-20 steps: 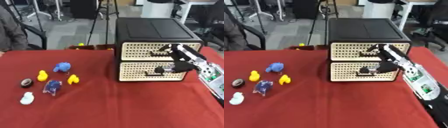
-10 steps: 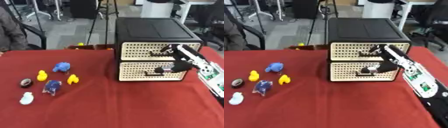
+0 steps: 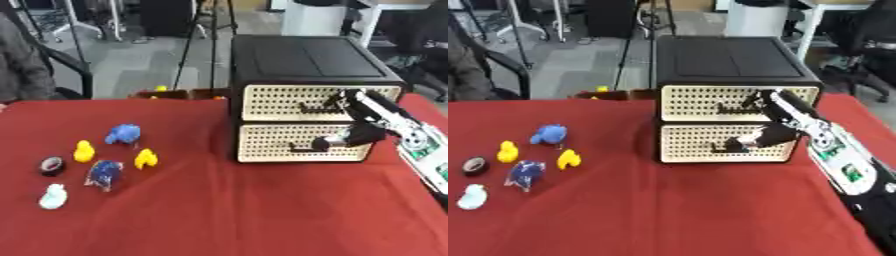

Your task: Pick up objects from table and place into drawer.

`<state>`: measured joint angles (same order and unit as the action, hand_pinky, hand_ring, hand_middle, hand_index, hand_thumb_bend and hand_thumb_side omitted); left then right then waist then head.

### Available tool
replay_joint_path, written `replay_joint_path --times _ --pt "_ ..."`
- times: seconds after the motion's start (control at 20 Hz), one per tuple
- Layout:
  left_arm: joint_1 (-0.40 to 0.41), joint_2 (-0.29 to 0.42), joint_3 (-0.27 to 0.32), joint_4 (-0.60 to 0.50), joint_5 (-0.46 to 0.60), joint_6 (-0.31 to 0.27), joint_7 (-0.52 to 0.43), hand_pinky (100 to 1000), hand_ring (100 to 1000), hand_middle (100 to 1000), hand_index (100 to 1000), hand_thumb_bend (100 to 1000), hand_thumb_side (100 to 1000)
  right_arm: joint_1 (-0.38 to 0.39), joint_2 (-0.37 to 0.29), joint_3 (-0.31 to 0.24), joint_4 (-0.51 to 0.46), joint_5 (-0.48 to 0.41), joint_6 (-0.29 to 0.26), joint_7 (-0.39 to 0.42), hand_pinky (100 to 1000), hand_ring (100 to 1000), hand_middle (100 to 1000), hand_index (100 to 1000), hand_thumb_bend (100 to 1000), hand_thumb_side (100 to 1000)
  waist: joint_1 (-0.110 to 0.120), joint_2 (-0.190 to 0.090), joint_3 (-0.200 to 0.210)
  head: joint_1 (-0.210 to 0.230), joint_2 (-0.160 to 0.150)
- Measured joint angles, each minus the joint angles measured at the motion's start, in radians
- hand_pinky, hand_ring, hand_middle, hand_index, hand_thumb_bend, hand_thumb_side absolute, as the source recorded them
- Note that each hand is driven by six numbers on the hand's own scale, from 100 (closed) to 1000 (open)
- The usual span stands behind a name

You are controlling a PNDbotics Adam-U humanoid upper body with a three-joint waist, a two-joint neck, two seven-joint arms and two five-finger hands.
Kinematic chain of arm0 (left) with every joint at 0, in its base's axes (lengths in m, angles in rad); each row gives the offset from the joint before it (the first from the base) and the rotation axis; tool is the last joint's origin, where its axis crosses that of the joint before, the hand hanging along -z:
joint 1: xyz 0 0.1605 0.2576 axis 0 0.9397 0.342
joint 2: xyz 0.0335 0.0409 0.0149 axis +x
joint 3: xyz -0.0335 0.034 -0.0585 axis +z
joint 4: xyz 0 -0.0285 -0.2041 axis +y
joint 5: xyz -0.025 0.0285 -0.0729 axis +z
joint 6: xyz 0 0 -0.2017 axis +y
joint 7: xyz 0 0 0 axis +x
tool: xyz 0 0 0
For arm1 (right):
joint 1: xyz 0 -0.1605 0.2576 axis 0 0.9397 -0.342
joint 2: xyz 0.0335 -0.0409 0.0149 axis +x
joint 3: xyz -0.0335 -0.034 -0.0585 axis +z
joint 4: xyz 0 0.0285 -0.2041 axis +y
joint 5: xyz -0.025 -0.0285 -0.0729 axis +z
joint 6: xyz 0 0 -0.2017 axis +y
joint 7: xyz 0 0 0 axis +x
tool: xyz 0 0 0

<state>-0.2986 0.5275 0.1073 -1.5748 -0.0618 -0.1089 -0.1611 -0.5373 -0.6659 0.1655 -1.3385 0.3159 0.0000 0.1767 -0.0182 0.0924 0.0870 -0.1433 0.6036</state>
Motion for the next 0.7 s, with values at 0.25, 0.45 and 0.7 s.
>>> replay_joint_path --times 0.25,0.45,0.7 --pt "0.0 0.0 0.0 0.0 0.0 0.0 0.0 696 660 633 786 234 950 -0.001 0.0 0.0 0.014 0.021 0.001 0.016 100 100 117 691 1000 463 -0.001 0.0 0.0 0.0 0.0" --pt "0.0 0.0 0.0 0.0 0.0 0.0 0.0 696 660 633 786 232 952 -0.005 0.0 0.001 0.017 0.031 -0.001 0.027 100 100 116 669 1000 465 -0.001 0.0 0.0 0.0 0.0" --pt "0.0 0.0 0.0 0.0 0.0 0.0 0.0 696 660 634 786 232 952 -0.008 0.0 0.001 0.019 0.045 -0.006 0.034 100 100 116 663 1000 466 -0.001 0.0 0.0 0.0 0.0"
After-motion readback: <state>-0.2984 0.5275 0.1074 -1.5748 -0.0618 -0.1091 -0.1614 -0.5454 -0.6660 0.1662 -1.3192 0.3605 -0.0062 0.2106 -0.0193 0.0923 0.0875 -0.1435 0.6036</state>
